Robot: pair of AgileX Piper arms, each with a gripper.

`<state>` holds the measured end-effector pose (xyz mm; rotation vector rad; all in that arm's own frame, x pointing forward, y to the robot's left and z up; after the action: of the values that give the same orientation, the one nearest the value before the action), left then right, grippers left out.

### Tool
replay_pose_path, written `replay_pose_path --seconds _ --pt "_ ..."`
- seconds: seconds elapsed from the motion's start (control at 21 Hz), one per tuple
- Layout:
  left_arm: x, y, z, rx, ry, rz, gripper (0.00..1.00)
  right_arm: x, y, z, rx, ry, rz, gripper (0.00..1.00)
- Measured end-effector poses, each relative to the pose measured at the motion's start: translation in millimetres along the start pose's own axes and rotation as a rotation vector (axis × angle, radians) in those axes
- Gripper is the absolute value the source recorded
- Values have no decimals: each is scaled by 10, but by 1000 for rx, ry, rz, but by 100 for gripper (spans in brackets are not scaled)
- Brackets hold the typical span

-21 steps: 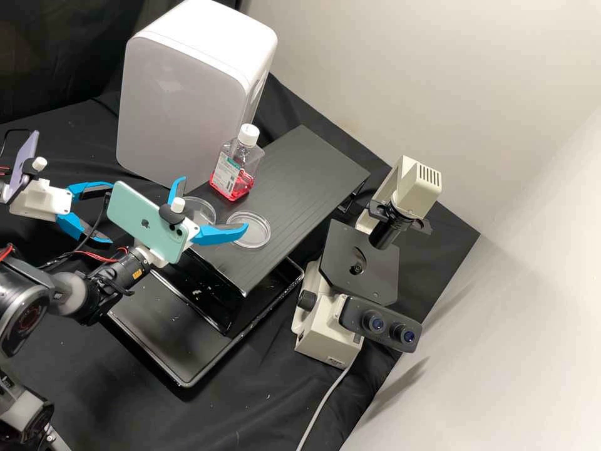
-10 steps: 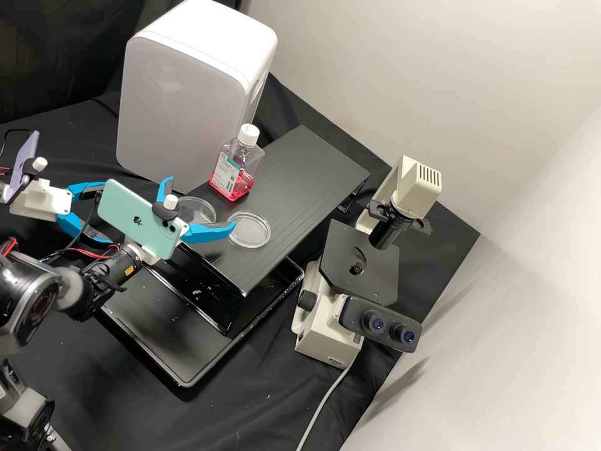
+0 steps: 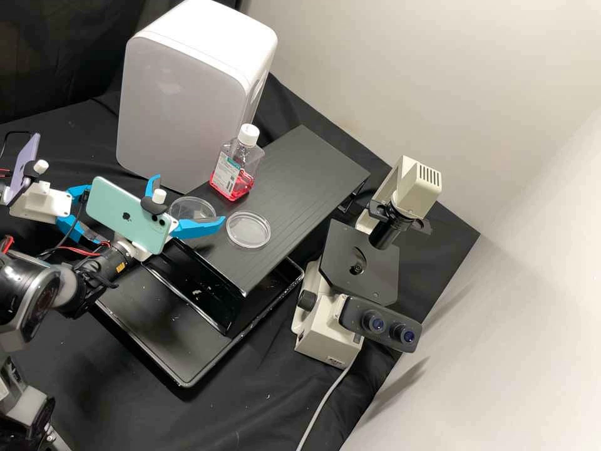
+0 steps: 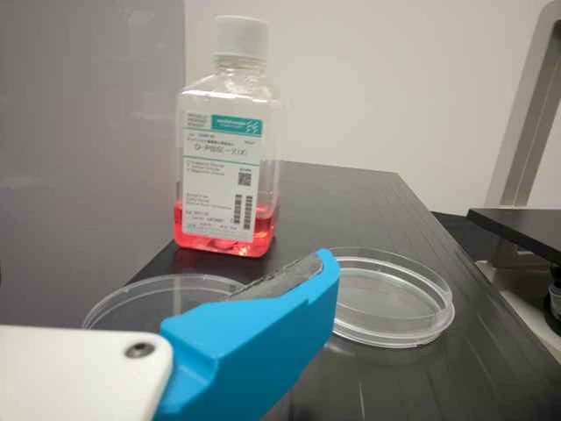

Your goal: Place the lid on the petri dish

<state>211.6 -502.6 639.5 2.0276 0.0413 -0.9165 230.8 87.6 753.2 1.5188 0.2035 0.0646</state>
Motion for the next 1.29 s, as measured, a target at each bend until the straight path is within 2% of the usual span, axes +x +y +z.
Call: replay_pose_path --seconds 0.14,0.33,0.38,0.57,0.86,1.19,1.29 --pt "0 -1 4 0 0 0 100 -17 -28 -10 -26 6 -12 100" --pt "10 6 11 -1 -1 4 100 -46 -87 10 -35 7 -21 100" --pt "16 12 10 -2 1 7 100 -58 -114 27 -39 0 -34 100" --pt "24 6 8 -2 1 6 100 -56 -166 56 -36 -24 -42 100" --pt "29 -16 4 -2 3 -3 100 -67 -155 126 -36 -54 -36 100" --pt "30 -21 8 -2 1 -5 100 -59 -143 164 -38 -52 -23 100" --pt "30 -21 8 -2 1 -5 100 -52 -136 176 -29 -46 -27 100"
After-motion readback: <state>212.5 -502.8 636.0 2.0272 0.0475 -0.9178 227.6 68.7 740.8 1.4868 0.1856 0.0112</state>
